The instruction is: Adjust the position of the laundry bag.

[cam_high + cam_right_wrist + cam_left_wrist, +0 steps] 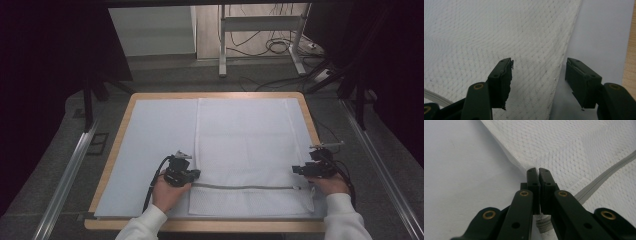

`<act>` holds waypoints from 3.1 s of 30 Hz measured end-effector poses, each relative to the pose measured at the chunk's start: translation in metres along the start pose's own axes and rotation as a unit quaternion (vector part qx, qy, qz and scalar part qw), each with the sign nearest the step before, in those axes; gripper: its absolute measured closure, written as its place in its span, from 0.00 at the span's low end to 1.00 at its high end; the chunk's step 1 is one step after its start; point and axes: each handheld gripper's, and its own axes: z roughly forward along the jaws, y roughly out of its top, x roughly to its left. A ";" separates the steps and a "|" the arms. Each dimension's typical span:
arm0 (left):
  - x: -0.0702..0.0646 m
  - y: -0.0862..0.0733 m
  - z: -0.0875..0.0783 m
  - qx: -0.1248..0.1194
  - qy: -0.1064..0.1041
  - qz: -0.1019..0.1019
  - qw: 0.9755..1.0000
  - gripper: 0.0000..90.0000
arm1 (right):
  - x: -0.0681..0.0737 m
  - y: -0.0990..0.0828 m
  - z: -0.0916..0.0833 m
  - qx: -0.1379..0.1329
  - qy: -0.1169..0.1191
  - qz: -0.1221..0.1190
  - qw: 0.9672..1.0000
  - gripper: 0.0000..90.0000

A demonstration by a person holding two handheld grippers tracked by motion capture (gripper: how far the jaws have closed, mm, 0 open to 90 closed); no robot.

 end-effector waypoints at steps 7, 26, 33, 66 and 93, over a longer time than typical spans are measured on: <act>0.000 0.000 -0.001 -0.001 -0.002 0.001 1.000 0.99 | 0.002 0.000 0.002 0.007 -0.004 -0.012 1.000 0.55; 0.000 0.000 -0.001 -0.005 -0.002 0.001 1.000 0.99 | 0.007 0.001 0.003 0.013 -0.029 -0.049 0.998 0.97; 0.001 0.001 -0.001 -0.008 -0.004 -0.001 1.000 0.99 | 0.005 0.002 0.003 0.011 -0.022 -0.048 0.999 0.97; 0.023 -0.001 -0.018 -0.020 0.003 -0.010 1.000 0.99 | 0.024 0.011 0.009 -0.012 -0.012 -0.063 0.998 0.98; 0.041 -0.012 -0.031 -0.022 0.008 -0.027 0.999 0.99 | 0.044 0.014 0.010 -0.022 0.004 -0.076 0.997 0.98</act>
